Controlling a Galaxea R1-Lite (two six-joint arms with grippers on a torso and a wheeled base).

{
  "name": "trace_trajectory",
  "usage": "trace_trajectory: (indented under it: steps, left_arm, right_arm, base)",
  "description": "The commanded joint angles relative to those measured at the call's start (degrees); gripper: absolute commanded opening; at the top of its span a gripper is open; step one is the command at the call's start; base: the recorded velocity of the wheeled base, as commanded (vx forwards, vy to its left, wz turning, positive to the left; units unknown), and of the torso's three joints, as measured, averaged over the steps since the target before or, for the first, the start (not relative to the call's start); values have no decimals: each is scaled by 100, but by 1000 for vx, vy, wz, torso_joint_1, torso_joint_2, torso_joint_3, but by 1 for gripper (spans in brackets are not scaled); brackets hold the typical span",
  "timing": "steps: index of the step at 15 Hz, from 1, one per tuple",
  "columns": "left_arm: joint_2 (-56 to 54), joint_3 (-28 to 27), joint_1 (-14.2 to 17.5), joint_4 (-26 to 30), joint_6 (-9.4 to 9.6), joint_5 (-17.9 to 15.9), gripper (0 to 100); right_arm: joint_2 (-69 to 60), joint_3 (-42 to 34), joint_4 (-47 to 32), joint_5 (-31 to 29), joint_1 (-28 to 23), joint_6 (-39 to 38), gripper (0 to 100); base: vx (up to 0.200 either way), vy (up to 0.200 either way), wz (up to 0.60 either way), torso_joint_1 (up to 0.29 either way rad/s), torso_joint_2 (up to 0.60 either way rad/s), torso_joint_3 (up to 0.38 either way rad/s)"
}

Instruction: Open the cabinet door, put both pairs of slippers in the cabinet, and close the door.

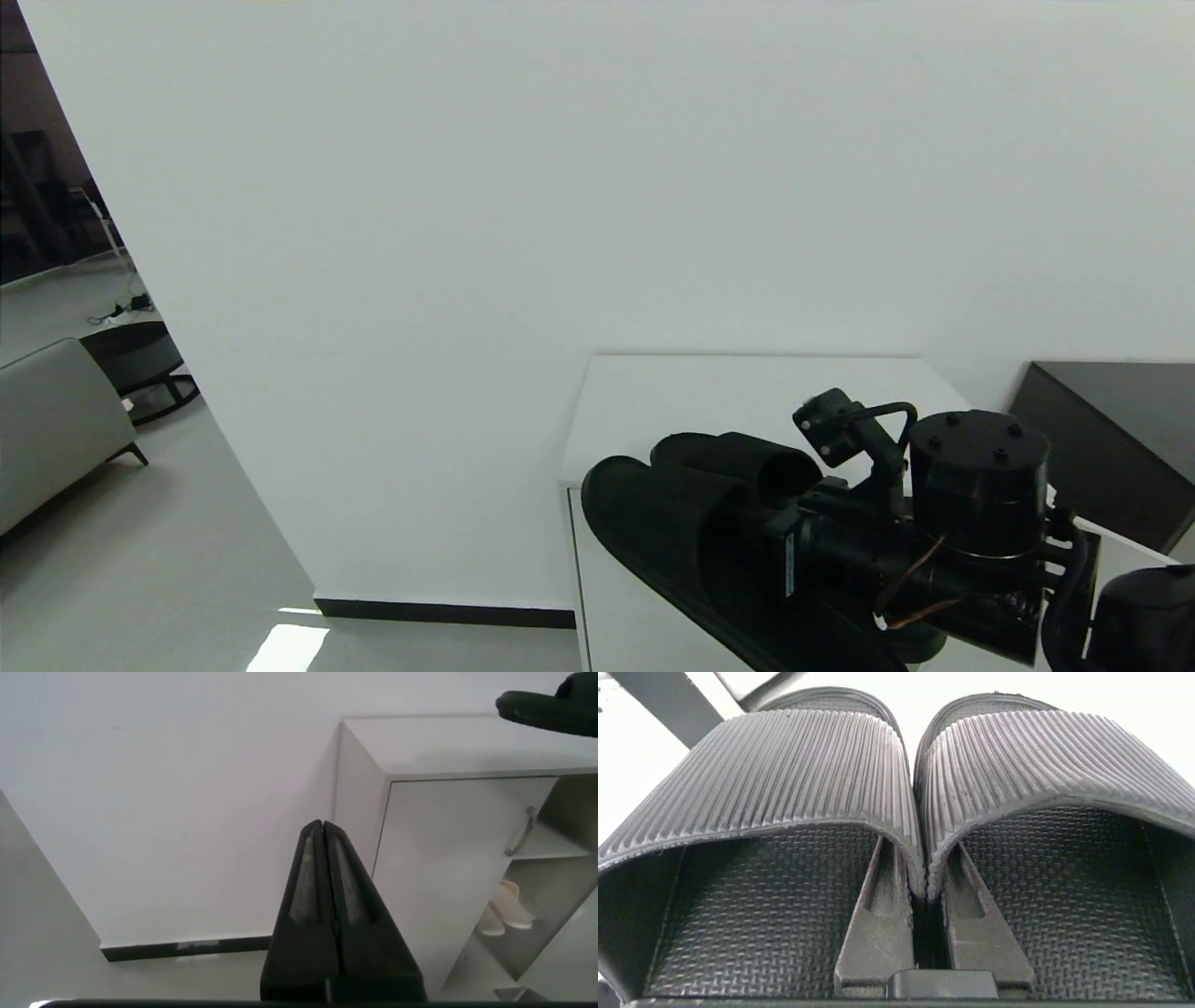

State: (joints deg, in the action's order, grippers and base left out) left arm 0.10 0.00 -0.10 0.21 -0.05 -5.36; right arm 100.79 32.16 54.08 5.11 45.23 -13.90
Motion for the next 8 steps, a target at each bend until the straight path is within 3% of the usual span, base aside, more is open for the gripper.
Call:
trace_trajectory:
  steps: [1, 6, 8]
  left_arm:
    - [8, 0, 1, 6, 5, 0, 0]
    - [8, 0, 1, 6, 5, -9, 0]
    - [8, 0, 1, 6, 22, -9, 0]
  right_arm:
    - [-68, -61, 15, 69, 4, 1, 0]
    - [-95, -307, 226, 342, -5, 27, 0]
    - [-68, -623, 542, 509, -5, 36, 0]
  base:
    - [-200, 0, 0, -7, 2, 7]
    - [-200, 0, 0, -1, 0, 1]
    - [0, 0, 0, 0, 0, 0]
